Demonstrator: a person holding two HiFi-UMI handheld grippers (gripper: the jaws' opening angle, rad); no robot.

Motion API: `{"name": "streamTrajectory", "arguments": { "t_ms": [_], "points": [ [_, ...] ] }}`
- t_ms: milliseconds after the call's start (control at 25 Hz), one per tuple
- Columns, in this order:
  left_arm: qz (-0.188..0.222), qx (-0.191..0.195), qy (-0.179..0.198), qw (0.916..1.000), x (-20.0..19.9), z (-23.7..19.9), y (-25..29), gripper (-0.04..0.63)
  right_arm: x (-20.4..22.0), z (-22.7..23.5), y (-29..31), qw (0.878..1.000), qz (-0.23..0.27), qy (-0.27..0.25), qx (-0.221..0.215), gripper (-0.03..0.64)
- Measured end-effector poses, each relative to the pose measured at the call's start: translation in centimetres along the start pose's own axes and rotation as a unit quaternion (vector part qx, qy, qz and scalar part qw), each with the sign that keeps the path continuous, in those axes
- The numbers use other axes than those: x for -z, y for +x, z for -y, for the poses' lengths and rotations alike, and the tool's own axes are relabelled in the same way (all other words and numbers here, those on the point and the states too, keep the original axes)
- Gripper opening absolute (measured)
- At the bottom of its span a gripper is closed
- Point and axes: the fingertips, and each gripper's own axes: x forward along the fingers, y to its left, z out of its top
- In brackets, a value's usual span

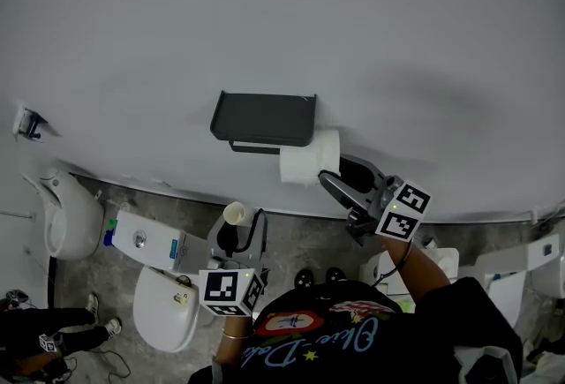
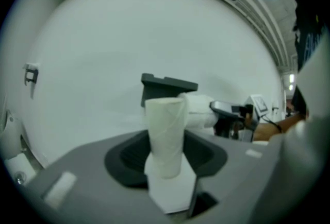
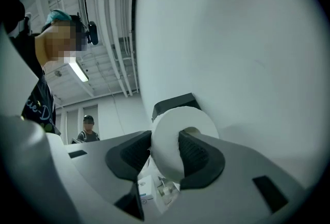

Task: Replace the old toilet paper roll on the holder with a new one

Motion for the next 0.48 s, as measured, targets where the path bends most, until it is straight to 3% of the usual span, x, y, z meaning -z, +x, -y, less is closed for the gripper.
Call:
{"name": "streamTrajectory", "arguments": {
  "t_ms": [200, 480],
  "points": [
    [0.003, -0.012, -0.012, 0.9999, -0.1, -2.4, -1.0, 0.189, 1.9, -1.9, 5.6, 1.000, -0.012, 0.013, -0.012, 0.173],
    [-0.001, -0.013, -0.010, 0.9999, 0.2, -0.5, -0.5, 0.189, 2.6, -2.1, 6.9, 1.000, -0.021, 0.019, -0.009, 0.173]
  ]
}}
